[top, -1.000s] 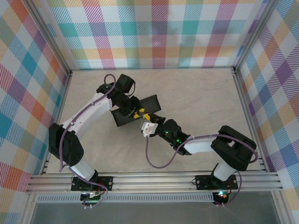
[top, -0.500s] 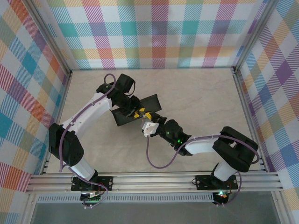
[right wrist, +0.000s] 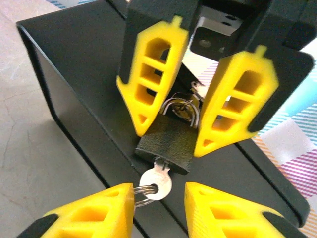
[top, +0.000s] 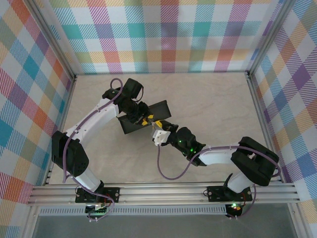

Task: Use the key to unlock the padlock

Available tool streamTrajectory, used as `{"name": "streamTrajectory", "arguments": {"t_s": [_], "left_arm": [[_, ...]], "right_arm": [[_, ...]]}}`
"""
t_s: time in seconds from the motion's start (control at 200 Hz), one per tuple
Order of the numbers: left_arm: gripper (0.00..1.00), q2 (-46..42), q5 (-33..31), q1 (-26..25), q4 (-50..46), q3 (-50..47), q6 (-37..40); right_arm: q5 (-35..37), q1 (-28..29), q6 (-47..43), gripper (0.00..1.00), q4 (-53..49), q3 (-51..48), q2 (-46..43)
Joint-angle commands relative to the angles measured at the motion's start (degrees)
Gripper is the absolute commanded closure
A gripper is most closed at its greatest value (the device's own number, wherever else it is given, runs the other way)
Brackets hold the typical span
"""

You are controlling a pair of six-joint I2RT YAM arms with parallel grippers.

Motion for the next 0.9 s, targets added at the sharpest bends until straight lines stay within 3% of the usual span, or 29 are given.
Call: {"name": "streamTrajectory", "arguments": {"t_s": [0.0,0.9], "left_arm": [[0.95,-0.29,0.75,0.19,1.20,3.02,-0.44],[0.95,-0.22,2.51,-0.39,2.61,2.75,-1.84]], "right_arm": [[-1.13,0.14,1.68,0.70,-0.63,-0.27,-0.79],[3.06,0.17,2.14,0.75,2.87,6.01,5.08]]}}
